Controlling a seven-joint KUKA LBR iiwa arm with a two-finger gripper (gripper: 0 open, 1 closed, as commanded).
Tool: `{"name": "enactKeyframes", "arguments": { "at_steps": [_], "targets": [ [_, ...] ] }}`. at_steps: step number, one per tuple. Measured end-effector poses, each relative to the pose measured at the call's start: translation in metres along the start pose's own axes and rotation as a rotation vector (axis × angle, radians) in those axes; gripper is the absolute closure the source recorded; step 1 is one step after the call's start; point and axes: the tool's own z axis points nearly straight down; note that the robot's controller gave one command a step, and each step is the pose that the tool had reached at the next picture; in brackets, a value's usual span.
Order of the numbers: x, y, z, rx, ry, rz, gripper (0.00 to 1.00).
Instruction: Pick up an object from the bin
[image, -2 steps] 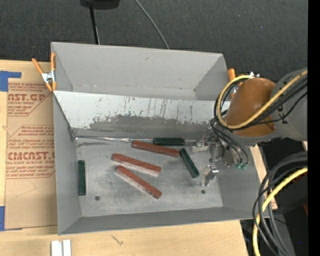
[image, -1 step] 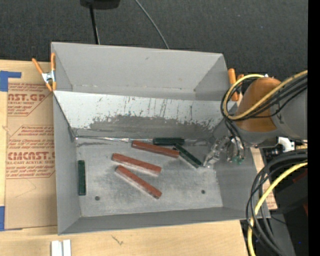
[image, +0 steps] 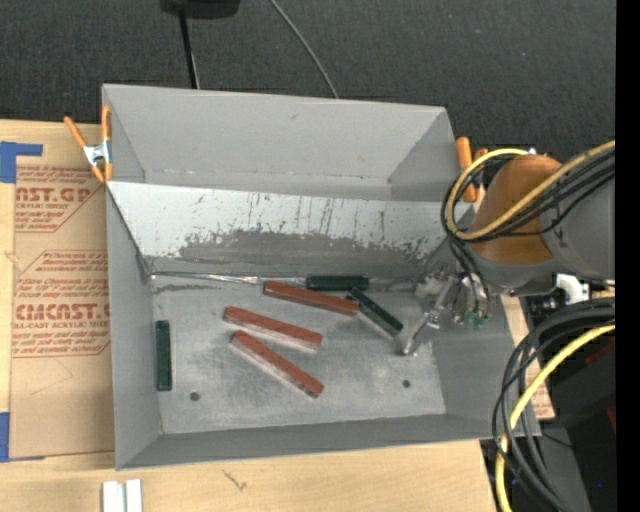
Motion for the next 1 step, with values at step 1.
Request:
{"name": "enactKeyframes", "arguments": {
  "at_steps": [1],
  "targets": [
    [0.0000,0.0001,0.0000,0.000,0.000,0.000,0.00]
  ]
}}
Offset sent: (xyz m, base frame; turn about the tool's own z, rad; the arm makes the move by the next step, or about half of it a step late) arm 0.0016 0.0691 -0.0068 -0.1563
